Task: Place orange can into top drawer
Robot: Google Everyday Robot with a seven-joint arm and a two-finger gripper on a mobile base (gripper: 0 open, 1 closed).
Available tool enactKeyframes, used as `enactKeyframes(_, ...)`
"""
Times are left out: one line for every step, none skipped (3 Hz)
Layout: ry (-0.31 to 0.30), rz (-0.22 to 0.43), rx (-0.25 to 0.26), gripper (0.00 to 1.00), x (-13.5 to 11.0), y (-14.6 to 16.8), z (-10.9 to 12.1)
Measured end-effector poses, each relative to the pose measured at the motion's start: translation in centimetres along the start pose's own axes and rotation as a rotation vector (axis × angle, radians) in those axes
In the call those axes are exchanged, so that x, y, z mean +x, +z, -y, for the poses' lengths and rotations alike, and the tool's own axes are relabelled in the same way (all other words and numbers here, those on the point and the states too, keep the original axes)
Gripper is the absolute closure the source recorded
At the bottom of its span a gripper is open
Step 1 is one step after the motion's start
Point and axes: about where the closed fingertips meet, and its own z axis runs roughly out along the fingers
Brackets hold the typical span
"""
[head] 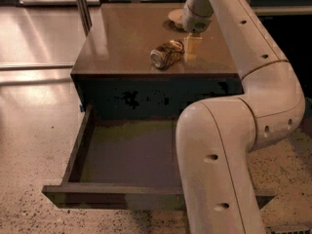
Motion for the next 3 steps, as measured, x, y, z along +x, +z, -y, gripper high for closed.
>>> enactKeyframes(-0.027, 0.030, -0.032, 0.00, -1.0, 1.7, -0.3)
enactKeyframes(-0.052, 0.052, -0.070, 0.00, -1.9, 3.1, -0.9)
enactKeyframes(-0.052, 0.053, -0.071, 0.19, -2.0, 3.1, -0.9)
